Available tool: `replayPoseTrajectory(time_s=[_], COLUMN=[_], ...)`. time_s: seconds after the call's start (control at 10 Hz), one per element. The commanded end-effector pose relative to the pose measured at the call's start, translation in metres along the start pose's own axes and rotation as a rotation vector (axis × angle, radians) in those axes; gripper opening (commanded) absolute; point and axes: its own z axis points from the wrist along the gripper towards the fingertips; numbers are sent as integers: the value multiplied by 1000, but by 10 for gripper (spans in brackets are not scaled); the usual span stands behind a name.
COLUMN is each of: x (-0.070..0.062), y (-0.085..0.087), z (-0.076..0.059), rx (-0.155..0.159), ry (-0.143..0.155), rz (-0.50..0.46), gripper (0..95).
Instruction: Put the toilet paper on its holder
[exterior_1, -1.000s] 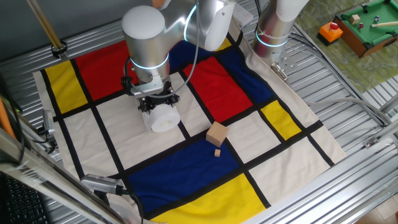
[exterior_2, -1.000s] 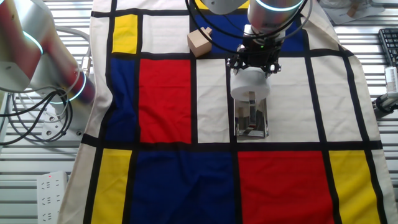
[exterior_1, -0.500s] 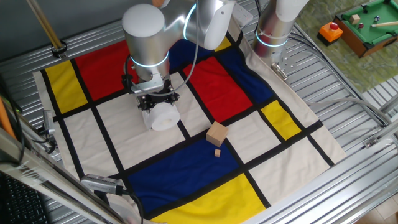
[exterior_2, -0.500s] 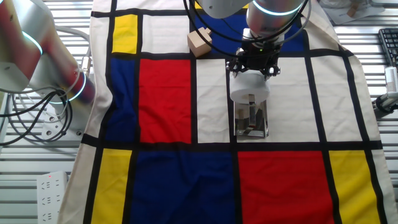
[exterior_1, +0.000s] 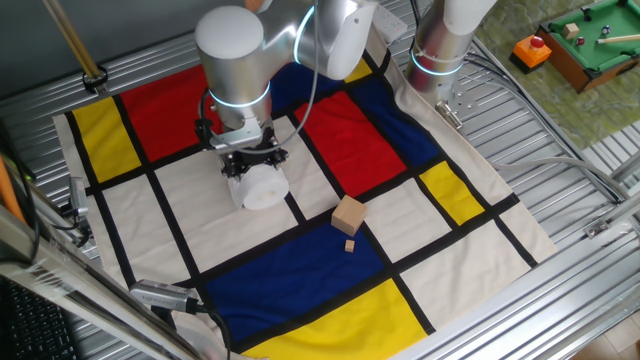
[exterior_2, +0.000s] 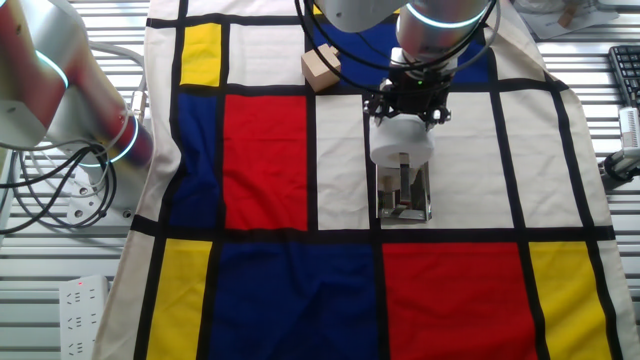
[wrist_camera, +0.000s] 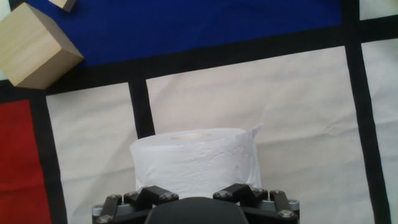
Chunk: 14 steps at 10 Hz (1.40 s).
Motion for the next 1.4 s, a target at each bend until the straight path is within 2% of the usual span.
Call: replayPoseTrajectory(time_s=[0.1,0.6,1.4], x=[0,0,3], y=[0,0,-1], z=[-2,-2,2], rx=[-3,1,4], ry=[-2,12,13], rz=[3,0,-5], gripper=[0,0,0])
